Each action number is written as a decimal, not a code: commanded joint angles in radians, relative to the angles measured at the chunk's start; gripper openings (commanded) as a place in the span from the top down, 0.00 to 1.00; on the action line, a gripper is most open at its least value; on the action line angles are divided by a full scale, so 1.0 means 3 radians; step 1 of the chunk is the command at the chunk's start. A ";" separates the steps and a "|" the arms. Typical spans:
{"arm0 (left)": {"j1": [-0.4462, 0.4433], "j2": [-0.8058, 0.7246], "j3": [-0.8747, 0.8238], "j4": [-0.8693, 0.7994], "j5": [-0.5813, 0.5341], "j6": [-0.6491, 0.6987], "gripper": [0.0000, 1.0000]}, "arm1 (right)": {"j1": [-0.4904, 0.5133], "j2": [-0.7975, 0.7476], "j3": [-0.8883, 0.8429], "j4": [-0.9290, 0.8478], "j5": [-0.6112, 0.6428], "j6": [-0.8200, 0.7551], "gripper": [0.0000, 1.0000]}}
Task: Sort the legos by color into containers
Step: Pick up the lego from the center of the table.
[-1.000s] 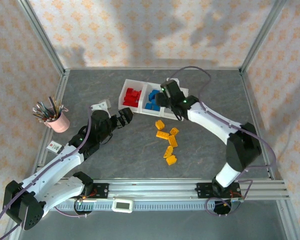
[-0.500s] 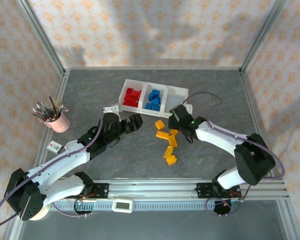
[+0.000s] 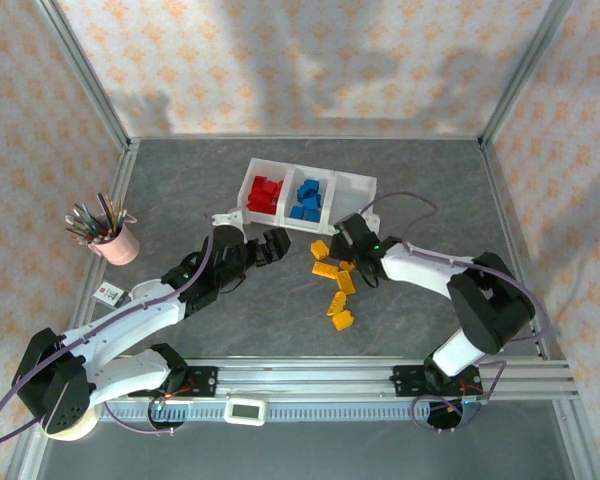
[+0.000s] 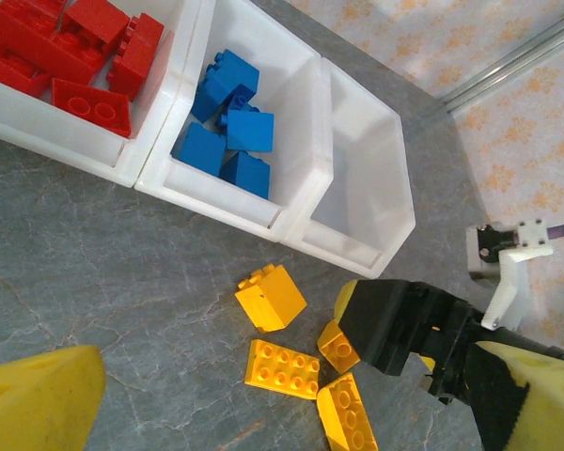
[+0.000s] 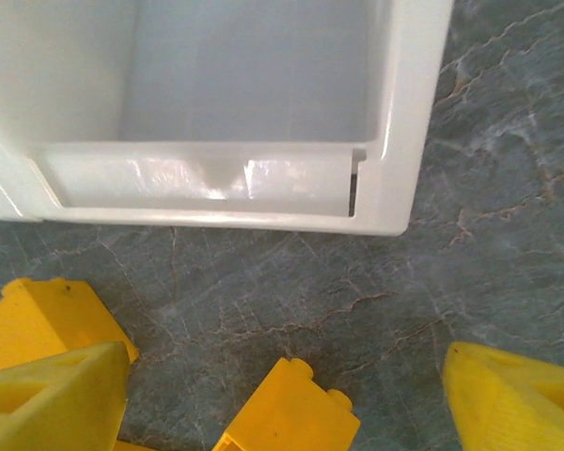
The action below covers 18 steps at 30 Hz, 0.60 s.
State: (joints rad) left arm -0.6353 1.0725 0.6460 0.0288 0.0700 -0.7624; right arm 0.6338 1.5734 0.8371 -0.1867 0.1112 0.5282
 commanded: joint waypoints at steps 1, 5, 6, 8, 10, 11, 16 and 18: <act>-0.0019 -0.0002 -0.0036 0.0084 -0.0075 -0.0010 0.01 | -0.0005 0.0048 -0.0100 0.0027 0.0053 0.0109 0.16; -0.0020 0.0042 -0.0032 0.0111 -0.0070 -0.0008 0.01 | -0.0001 0.0048 -0.0202 -0.0030 0.0086 0.0129 0.20; -0.0020 0.0057 -0.0039 0.0116 -0.0061 -0.0010 0.01 | -0.0001 0.0036 -0.0224 -0.0034 0.0078 0.0124 0.21; -0.0018 0.0083 -0.0043 0.0143 -0.0047 -0.0015 0.01 | 0.0002 -0.0009 -0.0295 -0.0029 0.0047 0.0109 0.21; -0.0018 0.0110 -0.0042 0.0162 -0.0033 -0.0015 0.01 | 0.0004 -0.0059 -0.0358 -0.0046 0.0039 0.0101 0.22; -0.0019 0.0121 -0.0037 0.0164 -0.0030 -0.0015 0.01 | 0.0004 -0.0083 -0.0383 -0.0078 0.0054 0.0092 0.23; -0.0020 0.0137 -0.0039 0.0160 -0.0023 -0.0015 0.01 | 0.0004 -0.0260 -0.0500 -0.0215 0.0200 0.0091 0.30; -0.0019 0.0138 -0.0037 0.0170 -0.0029 -0.0015 0.01 | 0.0004 -0.0299 -0.0536 -0.0207 0.0239 0.0056 0.34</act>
State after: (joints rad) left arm -0.6353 1.1099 0.6449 0.0429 0.0704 -0.7624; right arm 0.6338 1.5162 0.6971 -0.2050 0.1219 0.5503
